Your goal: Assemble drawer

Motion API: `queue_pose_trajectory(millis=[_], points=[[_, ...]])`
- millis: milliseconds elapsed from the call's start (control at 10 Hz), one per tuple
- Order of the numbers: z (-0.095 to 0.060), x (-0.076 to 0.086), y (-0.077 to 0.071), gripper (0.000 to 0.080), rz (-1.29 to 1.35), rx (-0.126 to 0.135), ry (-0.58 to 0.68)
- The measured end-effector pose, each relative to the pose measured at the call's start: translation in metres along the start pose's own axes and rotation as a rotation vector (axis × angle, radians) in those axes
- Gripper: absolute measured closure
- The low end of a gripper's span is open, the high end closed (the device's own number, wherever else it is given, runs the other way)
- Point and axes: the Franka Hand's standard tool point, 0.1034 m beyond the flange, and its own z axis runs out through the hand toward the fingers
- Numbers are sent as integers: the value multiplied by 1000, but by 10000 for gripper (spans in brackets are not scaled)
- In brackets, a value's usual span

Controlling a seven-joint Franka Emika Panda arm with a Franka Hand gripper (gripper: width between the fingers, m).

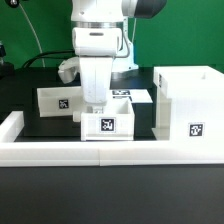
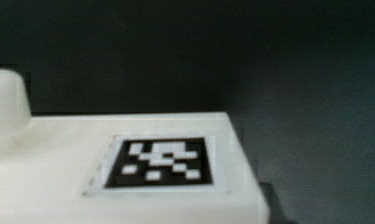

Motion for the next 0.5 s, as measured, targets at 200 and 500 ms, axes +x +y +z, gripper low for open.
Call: queue_pose_trajectory(millis=[200,500], points=[[4,7,-2,756,-3,5,5],[5,28,1,755,-14,11,20]])
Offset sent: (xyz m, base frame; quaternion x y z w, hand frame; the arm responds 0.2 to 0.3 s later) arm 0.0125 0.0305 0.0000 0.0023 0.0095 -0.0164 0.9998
